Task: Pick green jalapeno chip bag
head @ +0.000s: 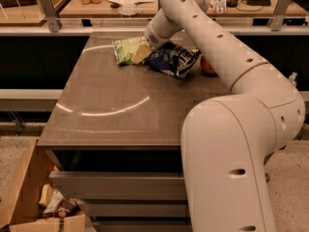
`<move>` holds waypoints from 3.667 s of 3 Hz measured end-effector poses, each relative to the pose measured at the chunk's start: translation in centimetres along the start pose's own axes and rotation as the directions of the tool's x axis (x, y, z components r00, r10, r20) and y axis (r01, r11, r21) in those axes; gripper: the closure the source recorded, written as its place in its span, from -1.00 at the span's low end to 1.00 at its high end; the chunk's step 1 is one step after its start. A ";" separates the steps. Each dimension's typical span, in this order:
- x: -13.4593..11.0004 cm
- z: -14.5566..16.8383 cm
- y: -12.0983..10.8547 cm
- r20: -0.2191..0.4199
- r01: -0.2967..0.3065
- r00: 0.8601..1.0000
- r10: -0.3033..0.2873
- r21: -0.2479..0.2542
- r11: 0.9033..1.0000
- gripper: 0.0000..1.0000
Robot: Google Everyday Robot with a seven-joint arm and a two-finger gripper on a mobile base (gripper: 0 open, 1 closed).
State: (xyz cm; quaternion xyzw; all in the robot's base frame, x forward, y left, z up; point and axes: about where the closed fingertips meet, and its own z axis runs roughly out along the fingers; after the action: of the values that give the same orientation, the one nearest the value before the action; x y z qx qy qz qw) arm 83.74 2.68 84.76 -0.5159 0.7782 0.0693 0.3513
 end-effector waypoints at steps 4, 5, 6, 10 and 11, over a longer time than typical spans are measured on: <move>-0.2 0.3 0.3 -0.002 0.009 1.000 -0.009 -0.015 1.000 1.00; -0.2 0.3 0.3 -0.002 0.009 1.000 -0.009 -0.015 1.000 1.00; -0.2 0.2 0.3 -0.002 0.009 1.000 -0.009 -0.015 1.000 1.00; -0.3 0.2 0.3 -0.002 0.009 1.000 -0.009 -0.015 1.000 1.00; -0.3 0.2 0.3 -0.002 0.009 1.000 -0.009 -0.015 1.000 1.00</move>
Offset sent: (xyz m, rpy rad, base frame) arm -0.0016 -0.0076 0.0658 0.0159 -0.1259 0.0655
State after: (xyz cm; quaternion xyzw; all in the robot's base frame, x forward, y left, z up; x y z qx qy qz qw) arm 83.63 3.14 84.65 -0.5221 0.7756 0.0730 0.3472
